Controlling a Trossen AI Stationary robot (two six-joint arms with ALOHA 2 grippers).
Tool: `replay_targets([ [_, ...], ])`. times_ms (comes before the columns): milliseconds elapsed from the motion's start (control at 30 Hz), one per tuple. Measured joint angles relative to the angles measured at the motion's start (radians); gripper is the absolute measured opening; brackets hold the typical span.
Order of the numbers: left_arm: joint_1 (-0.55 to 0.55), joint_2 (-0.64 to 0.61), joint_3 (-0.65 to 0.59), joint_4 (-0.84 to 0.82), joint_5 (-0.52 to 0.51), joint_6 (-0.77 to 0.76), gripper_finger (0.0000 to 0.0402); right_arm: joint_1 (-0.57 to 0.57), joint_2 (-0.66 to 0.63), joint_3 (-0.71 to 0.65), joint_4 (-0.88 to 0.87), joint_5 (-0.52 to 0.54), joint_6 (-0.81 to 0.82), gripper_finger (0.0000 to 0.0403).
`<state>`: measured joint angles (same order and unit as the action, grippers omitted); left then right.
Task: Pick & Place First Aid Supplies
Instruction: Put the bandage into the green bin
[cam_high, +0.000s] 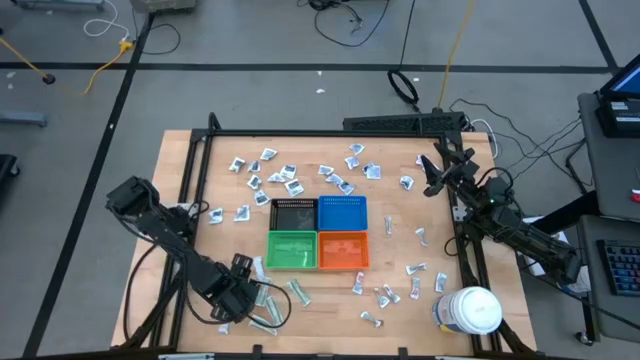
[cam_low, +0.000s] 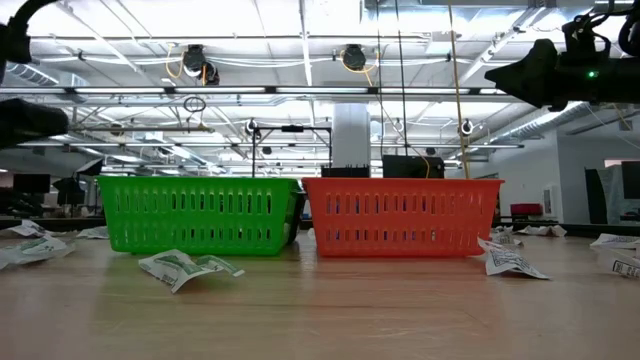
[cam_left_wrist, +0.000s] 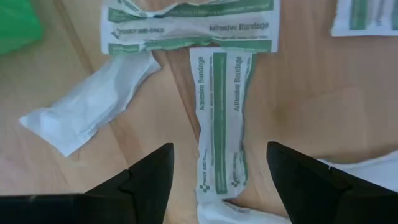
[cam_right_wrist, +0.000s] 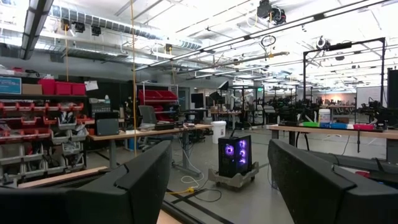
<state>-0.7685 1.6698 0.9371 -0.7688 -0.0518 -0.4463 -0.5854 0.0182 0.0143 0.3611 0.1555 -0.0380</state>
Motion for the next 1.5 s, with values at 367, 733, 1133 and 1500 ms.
replay_targets([
  [367, 0.014, 0.031, -0.007, 0.046, 0.074, 0.061, 0.0217, 0.0, 0.0, 0.0, 0.0, 0.0, 0.0, 0.0263],
  [733, 0.016, 0.028, -0.032, 0.078, 0.073, -0.028, 0.0047, 0.0, 0.0, 0.0, 0.001, 0.0, 0.0, 0.0263],
  [1133, 0.012, -0.145, -0.012, -0.115, 0.131, 0.004, 0.0003, 0.0, 0.0, 0.0, 0.001, 0.0, 0.0, 0.0263],
  [1500, 0.011, -0.343, -0.011, -0.317, 0.145, -0.01, 0.0001, 0.0, 0.0, 0.0, 0.0, 0.0, 0.0, 0.0263],
])
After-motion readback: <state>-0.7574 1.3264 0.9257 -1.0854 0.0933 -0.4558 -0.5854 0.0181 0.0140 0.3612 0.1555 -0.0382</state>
